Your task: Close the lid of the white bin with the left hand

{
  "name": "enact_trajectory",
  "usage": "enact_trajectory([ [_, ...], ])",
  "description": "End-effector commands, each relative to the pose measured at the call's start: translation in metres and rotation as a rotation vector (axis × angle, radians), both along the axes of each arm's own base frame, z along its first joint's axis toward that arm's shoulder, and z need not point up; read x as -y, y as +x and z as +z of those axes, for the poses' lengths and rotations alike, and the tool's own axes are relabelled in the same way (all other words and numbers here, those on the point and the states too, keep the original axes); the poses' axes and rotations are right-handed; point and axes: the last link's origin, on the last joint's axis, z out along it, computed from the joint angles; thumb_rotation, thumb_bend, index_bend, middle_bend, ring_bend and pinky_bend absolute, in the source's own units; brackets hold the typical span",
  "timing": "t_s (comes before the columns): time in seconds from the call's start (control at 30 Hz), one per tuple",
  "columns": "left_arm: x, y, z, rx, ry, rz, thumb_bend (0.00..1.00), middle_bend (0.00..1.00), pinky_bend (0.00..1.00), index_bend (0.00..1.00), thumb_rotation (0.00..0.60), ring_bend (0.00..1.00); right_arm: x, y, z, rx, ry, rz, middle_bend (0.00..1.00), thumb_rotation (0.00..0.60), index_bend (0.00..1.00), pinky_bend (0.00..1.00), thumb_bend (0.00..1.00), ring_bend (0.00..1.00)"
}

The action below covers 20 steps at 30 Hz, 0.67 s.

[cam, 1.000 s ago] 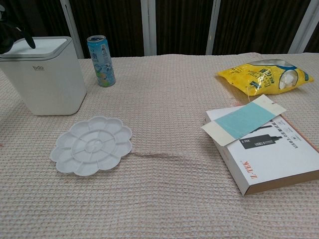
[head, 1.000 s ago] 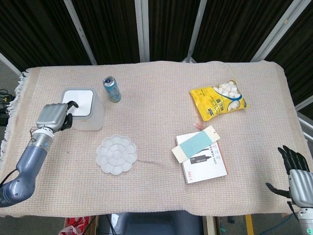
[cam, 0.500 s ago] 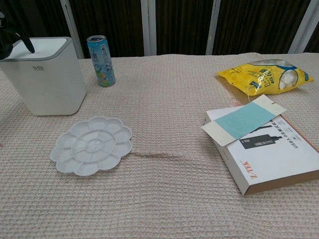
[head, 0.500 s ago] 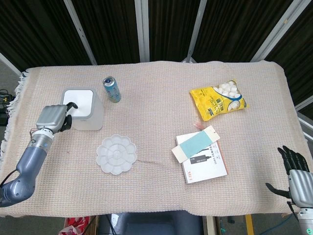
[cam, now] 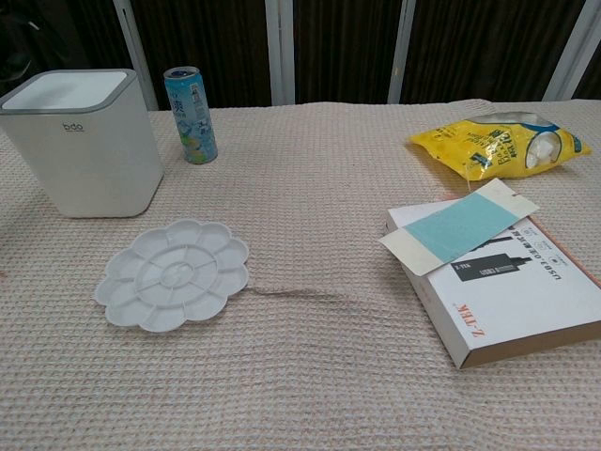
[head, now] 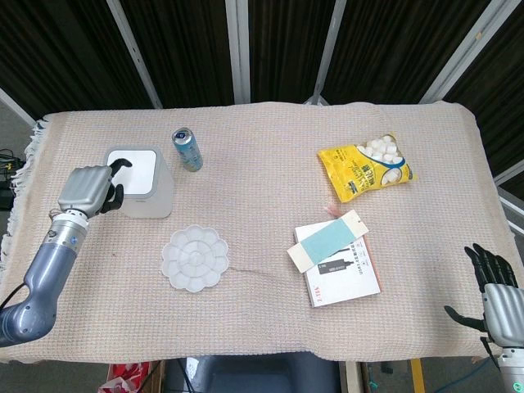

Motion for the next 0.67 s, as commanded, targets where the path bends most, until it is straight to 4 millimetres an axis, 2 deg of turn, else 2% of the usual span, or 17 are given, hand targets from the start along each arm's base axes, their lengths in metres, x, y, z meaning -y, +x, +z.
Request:
enact_trajectory([
  [0.03, 0.012, 0.001, 0.014, 0.042, 0.055, -0.044, 0.27, 0.35, 0.56, 0.0, 0.6, 0.38, 0.0, 0.0, 0.0, -0.002, 0.0, 0.002, 0.0, 0.6, 0.0, 0.0, 0.15, 0.0],
  [0.13, 0.031, -0.013, 0.014, 0.054, 0.067, -0.053, 0.22, 0.06, 0.34, 0.0, 0.6, 0.08, 0.0, -0.001, 0.0, -0.006, -0.001, 0.001, 0.0, 0.6, 0.0, 0.0, 0.15, 0.0],
  [0.2, 0.049, -0.027, 0.01, 0.062, 0.074, -0.063, 0.15, 0.0, 0.22, 0.0, 0.6, 0.01, 0.0, -0.001, 0.001, -0.013, -0.003, 0.001, 0.0, 0.6, 0.0, 0.0, 0.15, 0.0],
  [0.3, 0.075, -0.051, 0.004, 0.046, 0.076, -0.069, 0.01, 0.0, 0.03, 0.0, 0.6, 0.0, 0.0, -0.003, 0.003, -0.03, -0.006, -0.002, 0.0, 0.6, 0.0, 0.0, 0.15, 0.0],
  [0.37, 0.093, -0.068, -0.002, 0.031, 0.073, -0.071, 0.0, 0.0, 0.0, 0.0, 0.6, 0.0, 0.0, -0.003, 0.004, -0.037, -0.012, -0.001, 0.0, 0.6, 0.0, 0.0, 0.15, 0.0],
  [0.53, 0.141, -0.109, -0.013, 0.002, 0.082, -0.091, 0.0, 0.0, 0.0, 0.0, 0.6, 0.0, 0.001, -0.002, 0.006, -0.075, -0.028, 0.017, 0.0, 0.6, 0.0, 0.0, 0.15, 0.0],
  [0.57, 0.148, -0.115, -0.013, -0.013, 0.083, -0.095, 0.0, 0.0, 0.0, 0.0, 0.6, 0.0, 0.0, -0.002, 0.006, -0.079, -0.031, 0.02, 0.0, 0.6, 0.0, 0.0, 0.15, 0.0],
  [0.6, 0.164, -0.125, -0.01, -0.058, 0.097, -0.105, 0.0, 0.0, 0.0, 0.0, 0.6, 0.0, 0.0, -0.002, 0.005, -0.085, -0.033, 0.025, 0.0, 0.6, 0.0, 0.0, 0.15, 0.0],
  [0.67, 0.175, -0.133, -0.008, -0.079, 0.117, -0.119, 0.0, 0.0, 0.0, 0.0, 0.6, 0.0, 0.0, -0.002, 0.004, -0.093, -0.027, 0.028, 0.0, 0.6, 0.0, 0.0, 0.15, 0.0],
])
